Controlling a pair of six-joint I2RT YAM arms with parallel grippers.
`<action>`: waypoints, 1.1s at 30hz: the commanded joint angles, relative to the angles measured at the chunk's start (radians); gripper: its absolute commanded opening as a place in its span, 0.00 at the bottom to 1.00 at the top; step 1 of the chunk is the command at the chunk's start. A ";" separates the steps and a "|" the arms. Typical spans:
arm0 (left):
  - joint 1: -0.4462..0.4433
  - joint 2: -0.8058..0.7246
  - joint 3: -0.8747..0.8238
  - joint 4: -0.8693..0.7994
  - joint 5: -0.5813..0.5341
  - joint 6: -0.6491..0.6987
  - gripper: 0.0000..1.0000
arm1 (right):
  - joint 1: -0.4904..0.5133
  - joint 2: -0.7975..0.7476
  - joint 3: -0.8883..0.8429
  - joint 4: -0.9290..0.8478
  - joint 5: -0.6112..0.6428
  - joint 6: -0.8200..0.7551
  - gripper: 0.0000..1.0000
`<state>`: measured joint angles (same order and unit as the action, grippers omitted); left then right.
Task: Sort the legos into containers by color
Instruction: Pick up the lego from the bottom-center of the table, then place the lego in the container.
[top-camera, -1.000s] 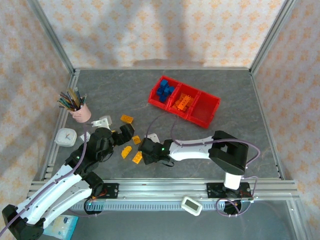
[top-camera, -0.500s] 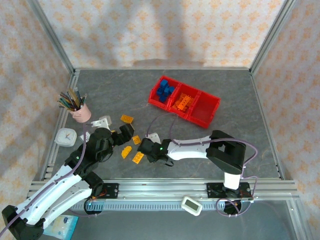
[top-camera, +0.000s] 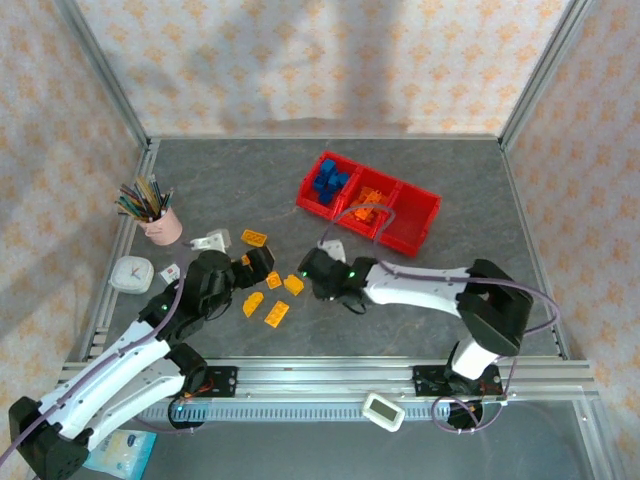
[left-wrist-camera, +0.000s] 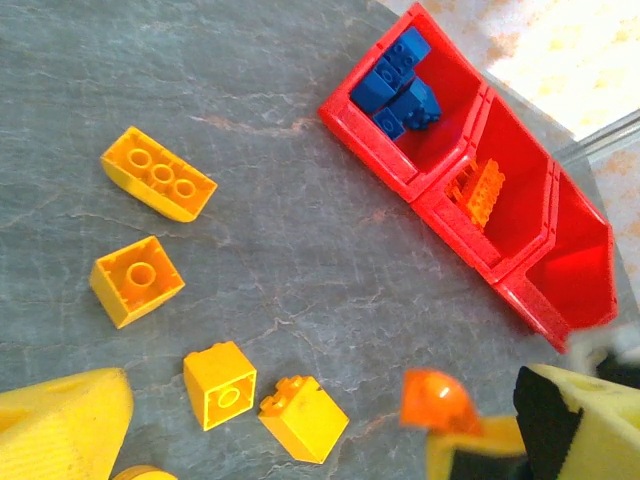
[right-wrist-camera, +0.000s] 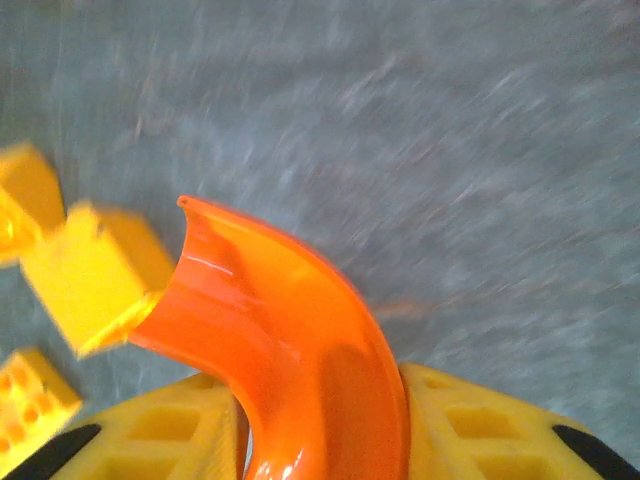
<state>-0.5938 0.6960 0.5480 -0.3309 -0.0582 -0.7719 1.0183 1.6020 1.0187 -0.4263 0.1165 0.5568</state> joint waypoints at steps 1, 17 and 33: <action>0.006 0.043 0.057 0.094 0.040 0.037 0.99 | -0.097 -0.047 0.013 -0.024 0.061 -0.064 0.38; 0.015 0.277 0.160 0.269 0.069 0.093 0.99 | -0.522 0.298 0.451 0.041 0.107 -0.266 0.39; 0.040 0.252 0.150 0.242 0.066 0.091 0.99 | -0.460 0.208 0.432 0.061 0.005 -0.298 0.65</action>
<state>-0.5659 0.9813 0.6868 -0.0853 0.0185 -0.6975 0.5041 1.9083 1.4906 -0.3748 0.1349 0.2749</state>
